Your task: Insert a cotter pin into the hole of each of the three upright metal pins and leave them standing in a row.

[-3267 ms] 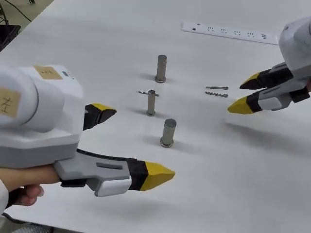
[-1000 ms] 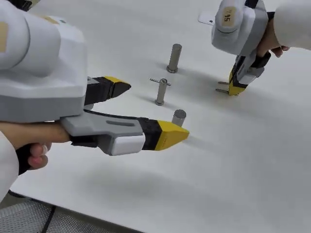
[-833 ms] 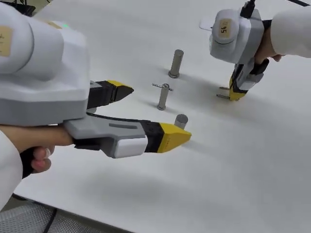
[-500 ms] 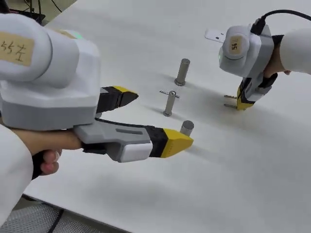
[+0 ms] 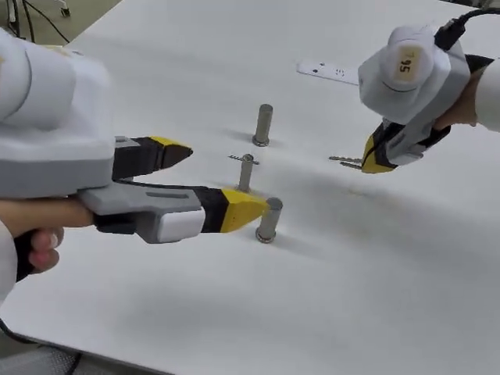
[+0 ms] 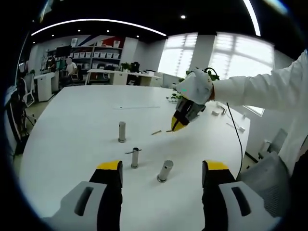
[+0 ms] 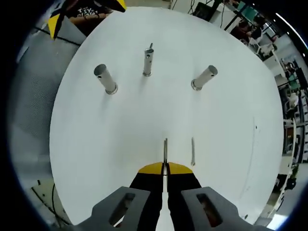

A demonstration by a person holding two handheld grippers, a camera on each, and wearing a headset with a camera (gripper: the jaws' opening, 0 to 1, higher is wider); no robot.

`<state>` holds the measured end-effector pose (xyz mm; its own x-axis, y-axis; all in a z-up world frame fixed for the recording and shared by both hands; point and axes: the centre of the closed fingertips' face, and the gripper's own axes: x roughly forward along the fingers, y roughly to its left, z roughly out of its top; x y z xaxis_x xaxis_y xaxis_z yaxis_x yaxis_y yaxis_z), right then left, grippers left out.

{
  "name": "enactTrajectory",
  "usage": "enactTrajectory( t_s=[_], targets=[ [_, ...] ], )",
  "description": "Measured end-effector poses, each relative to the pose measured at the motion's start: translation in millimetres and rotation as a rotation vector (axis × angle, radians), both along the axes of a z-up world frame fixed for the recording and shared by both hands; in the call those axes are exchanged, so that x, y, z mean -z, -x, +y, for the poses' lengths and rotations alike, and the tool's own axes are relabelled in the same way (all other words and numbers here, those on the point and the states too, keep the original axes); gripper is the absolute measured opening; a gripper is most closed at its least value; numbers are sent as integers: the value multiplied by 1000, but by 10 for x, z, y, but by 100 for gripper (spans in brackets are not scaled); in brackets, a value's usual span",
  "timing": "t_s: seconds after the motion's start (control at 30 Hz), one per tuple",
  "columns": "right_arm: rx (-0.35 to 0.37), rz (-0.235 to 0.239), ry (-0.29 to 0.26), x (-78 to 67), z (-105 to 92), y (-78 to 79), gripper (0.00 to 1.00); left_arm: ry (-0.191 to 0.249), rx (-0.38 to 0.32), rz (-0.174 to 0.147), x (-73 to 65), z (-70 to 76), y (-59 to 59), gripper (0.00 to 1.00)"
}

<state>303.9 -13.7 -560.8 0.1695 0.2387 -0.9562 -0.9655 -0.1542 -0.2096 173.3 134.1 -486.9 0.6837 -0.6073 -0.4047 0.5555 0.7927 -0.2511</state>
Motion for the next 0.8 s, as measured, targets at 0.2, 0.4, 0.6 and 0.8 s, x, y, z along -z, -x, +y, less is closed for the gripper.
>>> enactTrajectory(
  t_s=[0.2,0.4,0.6,0.8],
  targets=[
    [9,-66,-110,-247,43,91,0,8,-6,-5,-28,17,-39,60],
    [-2,-138,-194,-436,120,231,0,47,-20,-22,-103,33,-134,51],
    [-16,-221,-274,-601,199,396,0,118,-26,-16,-155,-58,-207,43],
    [-60,-320,-290,-716,264,505,0,173,-4,9,-176,-212,-276,39]
  ],
)
